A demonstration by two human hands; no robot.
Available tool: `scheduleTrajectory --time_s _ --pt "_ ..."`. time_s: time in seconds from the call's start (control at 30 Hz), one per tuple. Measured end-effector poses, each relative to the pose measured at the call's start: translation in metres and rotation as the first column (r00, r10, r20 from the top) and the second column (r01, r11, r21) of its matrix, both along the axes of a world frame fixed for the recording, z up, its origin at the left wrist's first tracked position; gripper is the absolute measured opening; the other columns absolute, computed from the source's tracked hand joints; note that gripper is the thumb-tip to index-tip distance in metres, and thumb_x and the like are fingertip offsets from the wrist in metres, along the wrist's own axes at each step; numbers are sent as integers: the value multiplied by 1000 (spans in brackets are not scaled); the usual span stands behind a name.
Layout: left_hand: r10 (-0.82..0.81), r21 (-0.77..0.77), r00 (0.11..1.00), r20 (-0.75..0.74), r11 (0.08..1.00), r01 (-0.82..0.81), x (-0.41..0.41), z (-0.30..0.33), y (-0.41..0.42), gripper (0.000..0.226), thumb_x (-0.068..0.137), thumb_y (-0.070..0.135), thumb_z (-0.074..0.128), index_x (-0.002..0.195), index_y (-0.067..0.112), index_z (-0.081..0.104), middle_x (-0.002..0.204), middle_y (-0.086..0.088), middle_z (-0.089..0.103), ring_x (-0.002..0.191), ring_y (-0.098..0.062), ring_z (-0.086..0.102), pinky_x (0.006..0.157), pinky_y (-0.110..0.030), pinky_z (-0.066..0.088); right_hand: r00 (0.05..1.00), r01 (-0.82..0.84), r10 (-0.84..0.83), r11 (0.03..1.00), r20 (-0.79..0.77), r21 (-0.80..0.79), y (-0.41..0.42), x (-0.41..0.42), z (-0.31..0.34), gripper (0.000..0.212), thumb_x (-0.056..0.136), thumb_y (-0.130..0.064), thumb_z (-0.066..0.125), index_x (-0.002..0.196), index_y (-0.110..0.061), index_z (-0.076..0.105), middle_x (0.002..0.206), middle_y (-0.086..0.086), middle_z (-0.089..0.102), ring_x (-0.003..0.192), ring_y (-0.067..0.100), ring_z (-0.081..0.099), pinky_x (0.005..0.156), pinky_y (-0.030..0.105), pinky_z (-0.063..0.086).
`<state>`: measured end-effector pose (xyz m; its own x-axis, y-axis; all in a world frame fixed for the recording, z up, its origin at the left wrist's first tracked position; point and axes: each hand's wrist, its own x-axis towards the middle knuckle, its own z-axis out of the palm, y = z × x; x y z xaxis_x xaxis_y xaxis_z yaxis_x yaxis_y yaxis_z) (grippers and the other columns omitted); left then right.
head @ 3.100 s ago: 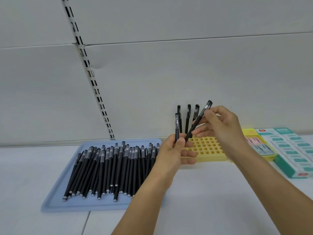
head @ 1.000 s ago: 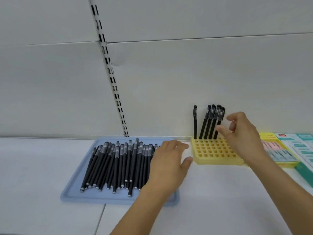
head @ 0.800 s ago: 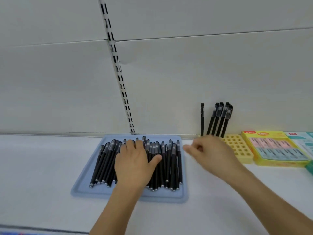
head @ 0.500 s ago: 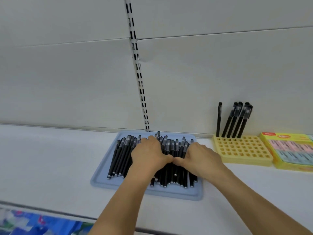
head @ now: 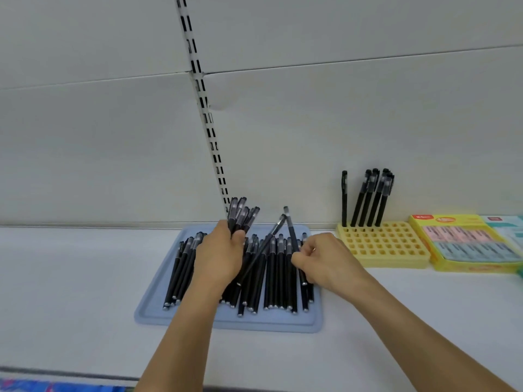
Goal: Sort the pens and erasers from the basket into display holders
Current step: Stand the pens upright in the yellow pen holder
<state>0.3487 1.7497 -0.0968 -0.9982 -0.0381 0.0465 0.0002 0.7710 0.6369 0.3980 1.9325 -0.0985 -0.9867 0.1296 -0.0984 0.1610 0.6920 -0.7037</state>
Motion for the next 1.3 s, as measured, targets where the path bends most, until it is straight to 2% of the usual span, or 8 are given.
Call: scheduleTrajectory --time_s 0.07,0.23,0.4,0.53,0.73,0.87,1.17,1.3 --pt "1 157 1000 12 988 -3 1 -2 1 16 100 29 45 99 15 54 86 -4 65 75 -23 62 77 -44 55 1000 0 -2 998 -24 -68 5 3 2 21 87 -24 62 77 -6 65 63 7 70 53 9 61 67 30 55" --pt "-55 565 989 138 824 -34 11 5 11 13 100 14 49 98 5 58 74 -7 59 56 -13 52 51 -20 48 998 -66 65 985 -8 -161 15 8 6 17 88 -19 63 73 -13 60 60 3 69 40 4 54 49 22 45" --pt "-156 800 970 188 597 -59 19 12 31 19 100 17 52 96 1 63 71 -8 61 61 -16 57 58 -27 52 997 -34 15 965 -73 -260 29 15 9 14 89 -13 61 77 -8 58 62 7 70 46 13 59 45 24 44" --pt "-230 848 961 153 530 -8 26 16 53 22 100 18 52 101 -2 62 68 -5 62 60 -15 58 56 -26 52 977 56 -124 935 -174 -349 65 20 14 13 89 -9 64 77 -6 60 64 8 70 50 18 60 46 27 45" --pt "-302 858 945 128 511 47 33 17 90 21 101 17 50 104 0 61 79 -5 65 64 -15 58 58 -28 51 830 332 -449 874 -331 -354 147 8 24 10 87 -9 66 78 -6 64 65 7 71 52 21 63 50 33 52" --pt "-334 855 934 130 514 64 36 16 105 19 101 17 50 104 2 61 83 -4 66 64 -15 59 59 -28 50 861 336 -409 904 -302 -264 169 -7 20 6 88 -7 64 83 -5 66 70 11 70 54 22 65 52 31 54" --pt "-338 881 931 139 472 40 37 16 113 15 100 15 51 103 5 61 83 -4 67 64 -16 58 59 -29 50 929 269 -207 947 -307 177 171 -29 8 24 86 -16 67 63 -17 57 63 1 65 63 22 64 64 36 55" --pt "-333 893 932 143 450 24 37 15 115 16 100 15 52 105 4 61 85 -5 67 64 -16 59 58 -28 50 940 257 -186 938 -286 234 171 -35 9 25 83 -20 68 60 -18 57 64 4 64 65 24 61 62 34 50"
